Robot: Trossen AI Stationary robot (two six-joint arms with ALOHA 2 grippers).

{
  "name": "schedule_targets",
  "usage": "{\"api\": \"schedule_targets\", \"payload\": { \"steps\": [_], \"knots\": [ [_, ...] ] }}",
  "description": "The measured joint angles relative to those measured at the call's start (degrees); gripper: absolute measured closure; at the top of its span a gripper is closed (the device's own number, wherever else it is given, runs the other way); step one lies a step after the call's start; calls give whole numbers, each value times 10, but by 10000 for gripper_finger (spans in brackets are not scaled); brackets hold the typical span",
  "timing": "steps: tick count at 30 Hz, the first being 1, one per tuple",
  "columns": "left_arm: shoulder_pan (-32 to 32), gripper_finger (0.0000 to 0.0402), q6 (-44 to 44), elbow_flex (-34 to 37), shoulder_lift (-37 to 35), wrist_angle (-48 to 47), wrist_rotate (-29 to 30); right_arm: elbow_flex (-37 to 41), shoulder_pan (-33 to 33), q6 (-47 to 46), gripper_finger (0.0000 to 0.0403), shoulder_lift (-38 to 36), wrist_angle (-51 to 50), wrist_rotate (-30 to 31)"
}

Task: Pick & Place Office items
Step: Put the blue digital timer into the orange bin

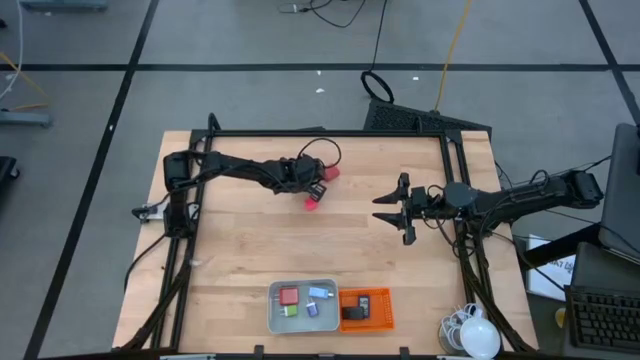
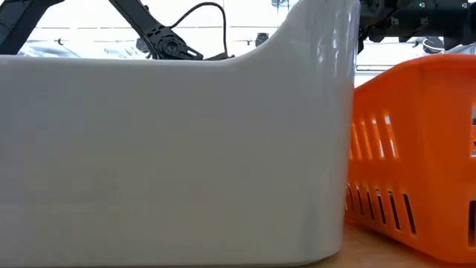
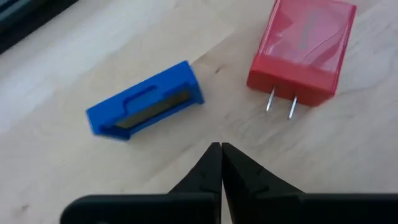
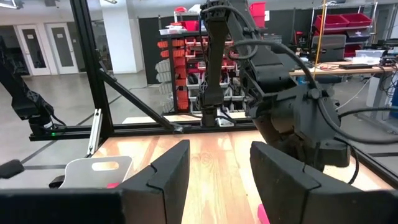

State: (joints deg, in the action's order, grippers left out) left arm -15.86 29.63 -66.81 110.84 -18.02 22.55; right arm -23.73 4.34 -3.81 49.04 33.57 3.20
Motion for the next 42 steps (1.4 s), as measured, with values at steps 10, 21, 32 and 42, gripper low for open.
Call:
{"api": "schedule_targets", "payload": {
  "steps": [10, 21, 32, 42],
  "knots": [
    [22, 391, -86, 0, -64, -44, 46, 0, 0, 0, 245, 0, -4, 0],
    [-82, 279, -102, 0, -139, -80, -95, 0, 0, 0, 245, 1, -4, 0],
    [-154, 140, -284, 0, -133, -82, -221, 0, 0, 29, 245, 2, -4, 2],
    [-151, 137, -383, 0, -60, -83, -214, 0, -6, 31, 245, 2, -6, 2]
  ]
}}
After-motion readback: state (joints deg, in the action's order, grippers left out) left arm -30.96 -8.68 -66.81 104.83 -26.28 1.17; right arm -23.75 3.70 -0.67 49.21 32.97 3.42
